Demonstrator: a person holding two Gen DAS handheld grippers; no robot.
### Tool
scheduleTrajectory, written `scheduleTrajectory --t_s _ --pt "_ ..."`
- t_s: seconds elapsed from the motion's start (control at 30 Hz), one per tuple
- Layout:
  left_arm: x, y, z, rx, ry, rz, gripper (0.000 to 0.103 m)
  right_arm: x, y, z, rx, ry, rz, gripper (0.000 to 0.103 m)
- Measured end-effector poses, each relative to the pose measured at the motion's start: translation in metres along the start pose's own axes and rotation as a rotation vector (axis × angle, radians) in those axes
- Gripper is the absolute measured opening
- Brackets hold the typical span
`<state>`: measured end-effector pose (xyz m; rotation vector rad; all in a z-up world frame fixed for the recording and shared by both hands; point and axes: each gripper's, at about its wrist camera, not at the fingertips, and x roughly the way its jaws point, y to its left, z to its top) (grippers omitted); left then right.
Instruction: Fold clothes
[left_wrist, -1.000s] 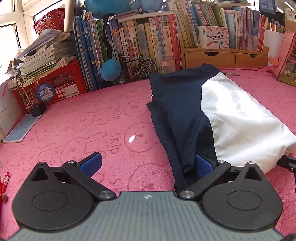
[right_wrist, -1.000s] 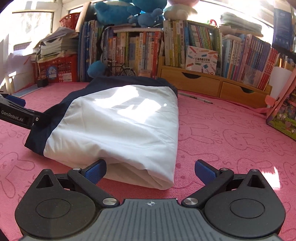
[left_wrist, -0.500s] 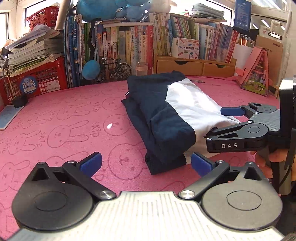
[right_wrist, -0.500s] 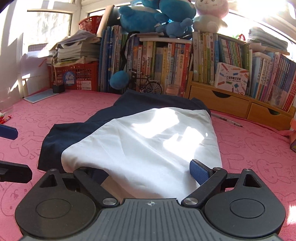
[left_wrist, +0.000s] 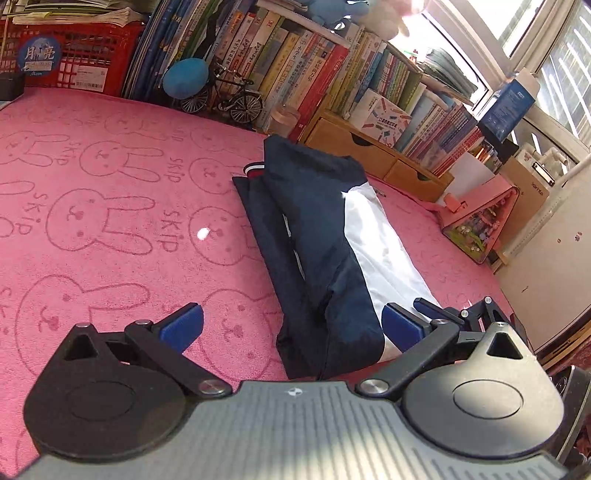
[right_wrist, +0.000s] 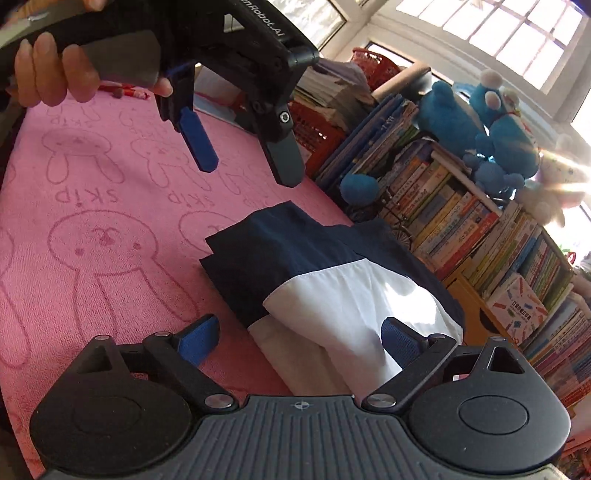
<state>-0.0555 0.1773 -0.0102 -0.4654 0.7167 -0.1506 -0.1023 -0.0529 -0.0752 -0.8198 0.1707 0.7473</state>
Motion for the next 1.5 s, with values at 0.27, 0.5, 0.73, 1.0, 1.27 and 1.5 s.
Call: scheduleTrajectory --t_s 0.27,0.5,0.73,1.0,1.27,1.5 --pt "0.012 0.011 0.006 -0.068 0.049 -0.086 0.103 0.038 -0.005 0.019 0.04 0.008 0.015 0.071" --pt "0.034 0.024 0.011 -0.158 0.11 -0.206 0.103 0.025 -0.03 0.012 0.21 -0.053 -0.064 0.033" --pt "0.074 0.028 0.027 -0.295 0.153 -0.407 0.103 0.01 -0.056 0.009 0.305 -0.092 -0.105 0.03" --pt "0.108 0.019 0.037 -0.286 0.181 -0.406 0.103 0.0 -0.051 0.001 0.274 -0.107 0.002 0.03" --pt "0.116 0.016 0.042 -0.266 0.178 -0.402 0.103 0.002 -0.003 -0.006 0.031 -0.071 0.142 0.034" --pt "0.117 0.009 0.04 -0.161 0.175 -0.375 0.103 -0.02 -0.009 -0.001 0.076 -0.13 0.288 0.047"
